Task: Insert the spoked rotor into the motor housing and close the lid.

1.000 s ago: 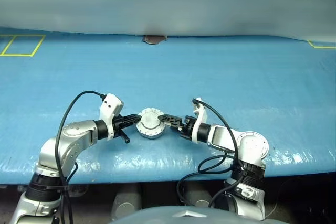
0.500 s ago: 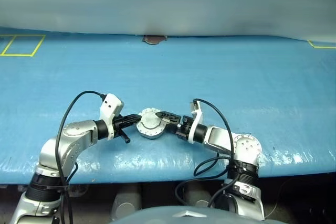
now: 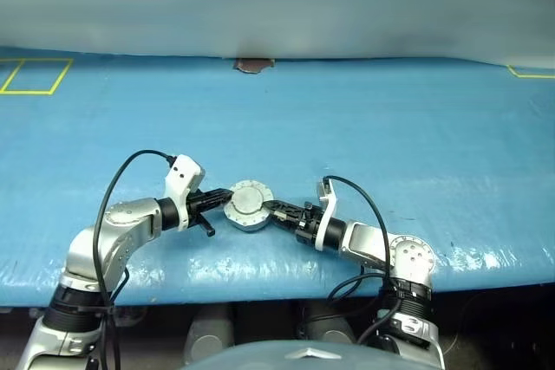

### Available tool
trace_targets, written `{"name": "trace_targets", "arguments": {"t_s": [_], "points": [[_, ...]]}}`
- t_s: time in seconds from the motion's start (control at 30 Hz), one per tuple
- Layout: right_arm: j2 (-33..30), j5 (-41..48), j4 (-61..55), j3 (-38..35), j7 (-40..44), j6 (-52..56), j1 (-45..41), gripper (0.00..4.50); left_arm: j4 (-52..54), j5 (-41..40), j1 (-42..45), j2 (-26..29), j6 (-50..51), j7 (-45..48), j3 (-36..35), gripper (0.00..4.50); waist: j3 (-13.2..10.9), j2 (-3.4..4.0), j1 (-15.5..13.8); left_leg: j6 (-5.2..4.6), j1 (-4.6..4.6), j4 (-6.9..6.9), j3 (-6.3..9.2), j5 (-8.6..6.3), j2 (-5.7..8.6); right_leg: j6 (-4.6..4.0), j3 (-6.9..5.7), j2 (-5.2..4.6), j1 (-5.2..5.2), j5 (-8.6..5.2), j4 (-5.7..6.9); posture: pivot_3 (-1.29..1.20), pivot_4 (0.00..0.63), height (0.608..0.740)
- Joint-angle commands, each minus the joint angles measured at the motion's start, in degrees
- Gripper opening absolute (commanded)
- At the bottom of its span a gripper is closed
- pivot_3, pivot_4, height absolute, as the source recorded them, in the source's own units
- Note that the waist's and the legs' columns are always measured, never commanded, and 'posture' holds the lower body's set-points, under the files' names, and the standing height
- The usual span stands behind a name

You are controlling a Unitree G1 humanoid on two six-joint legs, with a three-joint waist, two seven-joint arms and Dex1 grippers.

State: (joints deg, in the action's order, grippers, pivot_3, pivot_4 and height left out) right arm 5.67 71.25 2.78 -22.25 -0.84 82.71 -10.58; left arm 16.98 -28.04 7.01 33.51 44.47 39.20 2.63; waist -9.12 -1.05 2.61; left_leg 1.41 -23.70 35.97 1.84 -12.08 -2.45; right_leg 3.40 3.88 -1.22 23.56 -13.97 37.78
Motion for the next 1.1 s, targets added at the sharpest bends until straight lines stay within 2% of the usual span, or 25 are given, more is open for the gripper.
{"name": "trace_targets", "arguments": {"t_s": [0.03,0.7,0.87,1.1], "points": [[8.0,0.97,0.05,4.98,-0.57,-0.46,4.76,1.24,-0.24,0.1,-0.78,-0.29,0.68,0.73,1.37,0.0,0.04,0.06,0.2,0.0,0.02,0.0,-0.01,0.0,0.0,0.0,0.0,0.0,0.0,0.0,0.01,0.0,0.15,0.74],[3.68,5.55,-0.57,11.63,-1.64,-6.19,7.33,1.2,1.17,-0.53,-1.97,-0.96,0.57,0.8,0.33,0.0,0.25,0.24,1.27,-0.03,0.06,-0.03,0.0,-0.02,-0.07,-0.07,0.0,0.05,0.0,-0.05,0.0,0.0,0.15,0.74],[3.35,7.49,-1.15,11.69,-2.7,-8.36,8.39,1.2,4.78,-4.69,-2.82,-1.91,-0.09,-0.65,-7.42,0.0,0.24,0.24,1.45,-0.03,0.02,-0.09,0.0,-0.02,-0.12,-0.1,0.0,0.09,0.07,-0.07,0.0,0.0,0.15,0.74],[2.02,11.4,-1.78,11.23,-3.33,-12.08,8.72,1.2,10.25,-17.56,-10.83,-11.9,0.43,-8.76,-22.21,0.0,0.24,0.24,1.59,-0.05,-0.02,-0.1,-0.02,-0.04,-0.16,-0.1,0.01,0.09,0.11,-0.07,-0.01,0.0,0.15,0.74]]}}
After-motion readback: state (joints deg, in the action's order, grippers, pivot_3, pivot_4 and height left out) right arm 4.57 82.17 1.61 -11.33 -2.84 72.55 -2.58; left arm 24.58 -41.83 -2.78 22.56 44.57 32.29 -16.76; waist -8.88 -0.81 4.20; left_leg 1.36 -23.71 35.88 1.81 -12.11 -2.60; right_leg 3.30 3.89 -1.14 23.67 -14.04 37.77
